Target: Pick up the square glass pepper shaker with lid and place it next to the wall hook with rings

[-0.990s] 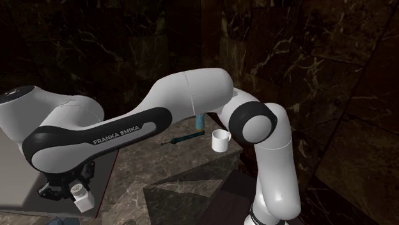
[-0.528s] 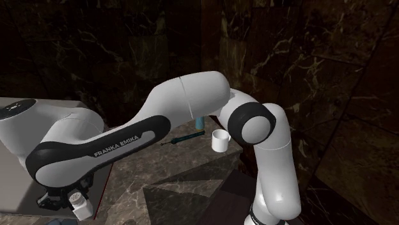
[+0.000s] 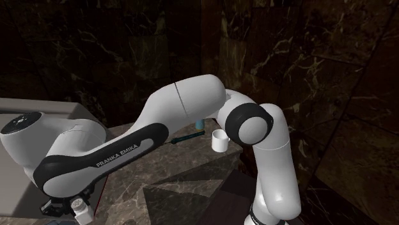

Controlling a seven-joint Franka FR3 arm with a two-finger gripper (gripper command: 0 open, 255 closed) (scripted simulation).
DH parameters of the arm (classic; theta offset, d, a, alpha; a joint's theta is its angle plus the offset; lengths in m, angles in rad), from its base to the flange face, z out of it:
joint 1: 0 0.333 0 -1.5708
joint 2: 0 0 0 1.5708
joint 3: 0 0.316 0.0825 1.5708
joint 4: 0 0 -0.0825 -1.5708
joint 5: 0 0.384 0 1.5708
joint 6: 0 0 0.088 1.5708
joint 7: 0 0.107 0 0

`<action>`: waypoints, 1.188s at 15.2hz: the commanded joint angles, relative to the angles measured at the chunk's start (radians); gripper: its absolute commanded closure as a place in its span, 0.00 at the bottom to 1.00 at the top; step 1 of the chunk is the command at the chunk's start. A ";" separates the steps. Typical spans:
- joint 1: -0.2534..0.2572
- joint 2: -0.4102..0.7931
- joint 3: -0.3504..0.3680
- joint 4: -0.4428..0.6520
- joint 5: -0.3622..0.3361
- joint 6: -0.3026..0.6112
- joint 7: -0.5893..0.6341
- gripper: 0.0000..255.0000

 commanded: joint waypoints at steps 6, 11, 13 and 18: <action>-0.007 0.035 -0.011 -0.100 -0.014 0.102 0.018 1.00; -0.006 0.057 -0.017 -0.138 -0.027 0.159 0.029 1.00; -0.005 0.067 -0.019 -0.151 -0.033 0.181 0.034 1.00; -0.004 0.069 -0.020 -0.153 -0.034 0.185 0.035 1.00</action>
